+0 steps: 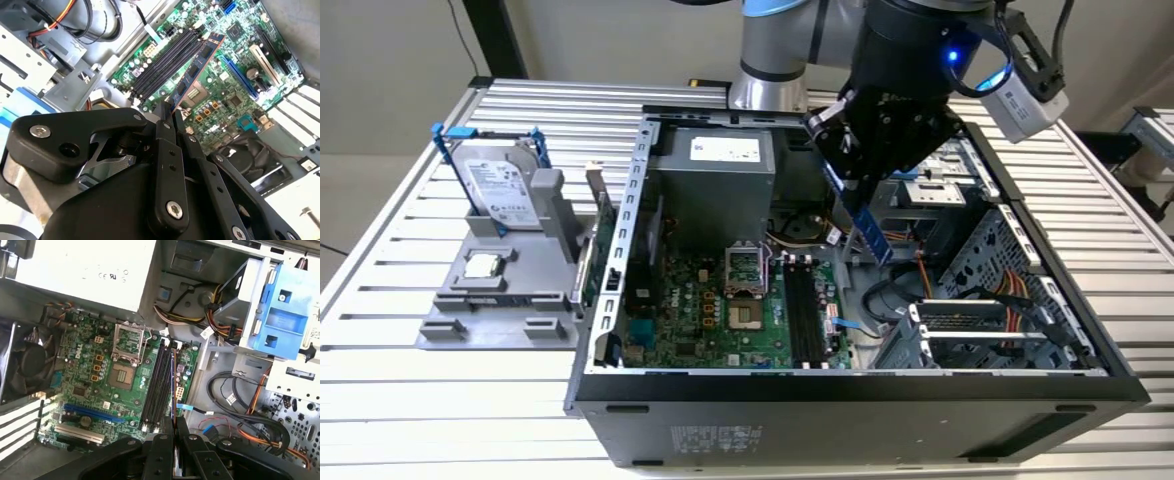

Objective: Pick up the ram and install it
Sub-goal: 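Insert the ram into the slot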

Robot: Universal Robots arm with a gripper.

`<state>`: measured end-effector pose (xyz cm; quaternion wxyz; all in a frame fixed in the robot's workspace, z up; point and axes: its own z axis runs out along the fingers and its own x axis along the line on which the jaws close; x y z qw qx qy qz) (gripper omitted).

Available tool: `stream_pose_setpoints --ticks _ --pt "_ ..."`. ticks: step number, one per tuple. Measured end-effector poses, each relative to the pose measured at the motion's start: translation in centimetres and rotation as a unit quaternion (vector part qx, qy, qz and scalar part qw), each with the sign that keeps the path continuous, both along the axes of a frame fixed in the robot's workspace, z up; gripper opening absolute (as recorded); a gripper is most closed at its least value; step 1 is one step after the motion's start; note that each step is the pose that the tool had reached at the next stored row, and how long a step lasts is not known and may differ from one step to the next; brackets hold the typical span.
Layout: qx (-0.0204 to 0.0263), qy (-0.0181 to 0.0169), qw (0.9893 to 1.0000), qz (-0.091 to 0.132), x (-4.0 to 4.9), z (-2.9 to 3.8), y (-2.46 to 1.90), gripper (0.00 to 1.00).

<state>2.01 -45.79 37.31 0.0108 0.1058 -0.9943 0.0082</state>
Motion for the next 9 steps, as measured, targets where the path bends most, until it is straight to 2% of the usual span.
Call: stream_pose_setpoints --ticks 9 --pt "0.0000 0.0000 0.9996 -0.028 0.02 0.00 0.00 0.00"
